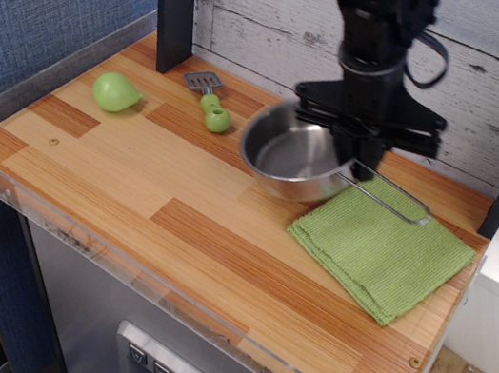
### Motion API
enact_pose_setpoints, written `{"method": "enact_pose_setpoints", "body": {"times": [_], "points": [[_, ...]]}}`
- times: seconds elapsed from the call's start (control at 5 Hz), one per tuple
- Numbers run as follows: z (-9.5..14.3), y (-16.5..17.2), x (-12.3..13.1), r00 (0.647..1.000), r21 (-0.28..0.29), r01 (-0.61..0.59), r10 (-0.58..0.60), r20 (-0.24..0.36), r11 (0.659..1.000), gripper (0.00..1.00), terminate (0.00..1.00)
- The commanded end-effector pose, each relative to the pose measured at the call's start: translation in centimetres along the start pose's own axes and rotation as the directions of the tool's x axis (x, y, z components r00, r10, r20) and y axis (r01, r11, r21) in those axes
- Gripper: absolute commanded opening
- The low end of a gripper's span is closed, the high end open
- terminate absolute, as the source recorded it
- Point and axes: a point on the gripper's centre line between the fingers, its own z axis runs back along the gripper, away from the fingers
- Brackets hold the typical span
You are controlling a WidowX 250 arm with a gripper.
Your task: Place the pot on top of the cloth.
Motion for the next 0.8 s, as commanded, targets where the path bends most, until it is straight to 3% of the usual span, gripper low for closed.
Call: {"method": "enact_pose_setpoints", "body": {"times": [0.0, 0.6], "points": [[1.3, -3.6, -0.9, 0.985, -0.071, 0.171, -0.169, 0.036, 0.983, 0.00, 0.00], [-1.3, -5.3, -3.7, 0.960, -0.133, 0.267, -0.275, -0.048, 0.954, 0.00, 0.00]]}}
